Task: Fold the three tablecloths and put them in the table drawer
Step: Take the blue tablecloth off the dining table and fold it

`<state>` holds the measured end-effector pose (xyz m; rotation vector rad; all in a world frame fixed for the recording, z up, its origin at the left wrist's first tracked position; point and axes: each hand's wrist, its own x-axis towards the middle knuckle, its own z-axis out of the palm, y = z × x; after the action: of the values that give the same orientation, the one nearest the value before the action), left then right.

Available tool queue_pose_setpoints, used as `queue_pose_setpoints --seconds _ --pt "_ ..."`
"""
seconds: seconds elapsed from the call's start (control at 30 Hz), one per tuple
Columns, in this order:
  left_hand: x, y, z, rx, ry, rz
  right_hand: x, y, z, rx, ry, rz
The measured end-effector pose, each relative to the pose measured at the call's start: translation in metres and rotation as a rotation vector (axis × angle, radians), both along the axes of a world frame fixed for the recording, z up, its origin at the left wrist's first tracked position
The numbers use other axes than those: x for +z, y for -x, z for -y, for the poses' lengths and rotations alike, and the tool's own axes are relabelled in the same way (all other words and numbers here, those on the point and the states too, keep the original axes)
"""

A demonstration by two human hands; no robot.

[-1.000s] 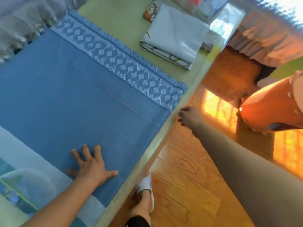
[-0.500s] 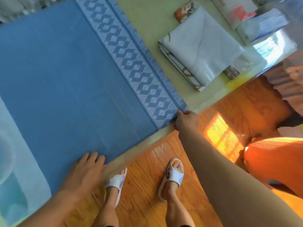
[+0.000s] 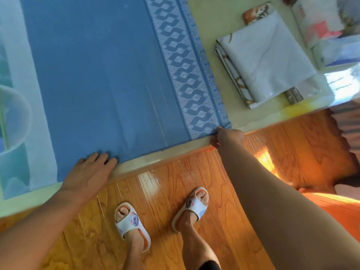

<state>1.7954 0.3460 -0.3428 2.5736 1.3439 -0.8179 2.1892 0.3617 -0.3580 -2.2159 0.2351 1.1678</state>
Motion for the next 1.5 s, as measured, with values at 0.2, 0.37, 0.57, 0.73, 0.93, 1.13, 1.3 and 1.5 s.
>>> queue_pose_setpoints --seconds 0.2,0.37,0.57,0.73,0.93,1.13,1.3,1.5 --pt "-0.006 -0.005 0.013 0.131 -0.057 0.021 -0.001 0.000 0.018 0.148 0.043 0.182" --pt "-0.026 0.006 0.047 0.188 -0.071 0.159 -0.003 0.059 0.054 0.876 -0.234 0.852" --pt "-0.053 0.016 0.061 0.234 -0.057 0.169 -0.027 0.203 0.070 2.010 -0.526 0.838" --pt "-0.061 0.017 0.063 0.239 -0.078 0.160 -0.048 0.154 0.053 2.019 -0.372 0.906" --pt "-0.062 0.017 0.064 0.228 -0.080 0.166 -0.041 -0.041 0.067 1.814 -0.098 0.960" --pt "-0.053 0.009 0.054 0.284 0.109 0.105 -0.028 -0.037 0.068 1.591 0.019 0.886" --pt "-0.025 -0.010 0.038 0.321 0.386 0.057 -0.019 0.100 0.058 1.667 -0.378 0.815" --pt "-0.012 0.030 0.022 0.182 0.166 0.357 -0.028 0.273 -0.008 1.753 -0.528 0.693"
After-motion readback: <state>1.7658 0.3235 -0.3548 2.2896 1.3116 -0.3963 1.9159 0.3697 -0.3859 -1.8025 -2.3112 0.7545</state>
